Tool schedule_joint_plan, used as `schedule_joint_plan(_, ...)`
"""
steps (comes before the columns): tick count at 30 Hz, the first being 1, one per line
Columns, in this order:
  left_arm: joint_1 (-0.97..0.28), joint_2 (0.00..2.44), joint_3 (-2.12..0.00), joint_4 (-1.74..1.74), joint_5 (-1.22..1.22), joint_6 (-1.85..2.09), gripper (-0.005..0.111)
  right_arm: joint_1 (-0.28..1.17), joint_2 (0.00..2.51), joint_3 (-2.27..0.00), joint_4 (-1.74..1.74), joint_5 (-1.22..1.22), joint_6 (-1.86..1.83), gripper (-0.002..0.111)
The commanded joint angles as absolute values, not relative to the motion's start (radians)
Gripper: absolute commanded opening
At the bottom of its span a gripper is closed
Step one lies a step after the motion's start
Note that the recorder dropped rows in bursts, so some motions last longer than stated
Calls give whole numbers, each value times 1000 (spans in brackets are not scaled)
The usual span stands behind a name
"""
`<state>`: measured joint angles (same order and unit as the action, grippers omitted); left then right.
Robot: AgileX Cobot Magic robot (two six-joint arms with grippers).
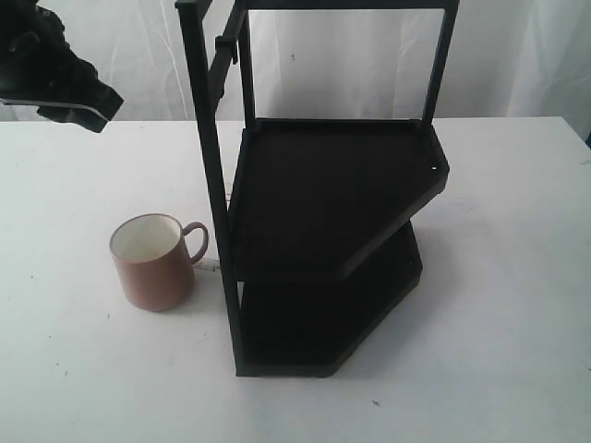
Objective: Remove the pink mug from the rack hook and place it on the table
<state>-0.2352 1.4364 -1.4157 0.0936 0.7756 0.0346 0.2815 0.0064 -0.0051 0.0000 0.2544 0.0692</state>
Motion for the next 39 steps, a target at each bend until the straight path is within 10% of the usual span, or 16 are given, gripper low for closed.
schedule_joint_plan(1,-232,1355,-1318,80,711,22,44,279,0,0,-6,244,63,0)
schedule_joint_plan(15,-232,1049,-943,74,410,-94,0,279,0,0,-6,244,63,0)
schedule_joint_plan(39,-232,466,-570,-24,534,-130,0,279,0,0,-6,244,63,0)
